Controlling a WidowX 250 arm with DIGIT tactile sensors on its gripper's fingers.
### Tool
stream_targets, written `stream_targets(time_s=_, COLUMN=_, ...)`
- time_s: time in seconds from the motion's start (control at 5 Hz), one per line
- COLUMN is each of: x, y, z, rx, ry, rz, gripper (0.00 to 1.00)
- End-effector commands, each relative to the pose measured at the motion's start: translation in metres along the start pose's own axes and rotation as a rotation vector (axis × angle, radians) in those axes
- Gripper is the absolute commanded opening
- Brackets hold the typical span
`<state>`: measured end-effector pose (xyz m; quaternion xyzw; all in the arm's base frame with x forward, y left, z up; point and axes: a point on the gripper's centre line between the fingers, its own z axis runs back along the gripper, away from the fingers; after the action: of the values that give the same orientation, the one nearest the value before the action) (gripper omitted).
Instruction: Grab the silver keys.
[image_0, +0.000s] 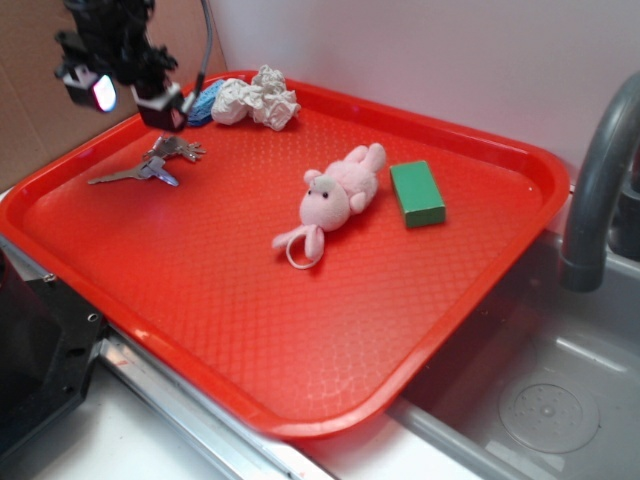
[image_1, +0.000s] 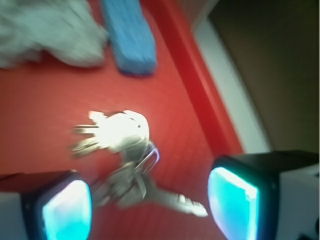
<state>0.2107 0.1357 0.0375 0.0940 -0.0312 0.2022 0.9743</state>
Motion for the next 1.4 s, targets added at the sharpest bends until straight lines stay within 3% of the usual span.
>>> stream_targets(time_s=0.0, x=0.003, y=-0.01, z=-0.048, rx=0.022, ry=0.031, rz=0.01, gripper=0.0)
stream_targets(time_s=1.0, x=-0.005, y=-0.006, z=-0.027, rx=-0.007, ry=0.053, rz=0.0, gripper=0.0)
stream_targets(time_s=1.2, x=-0.019, y=-0.009, z=-0.005, rx=-0.077, ry=0.084, rz=-0.027, gripper=0.0)
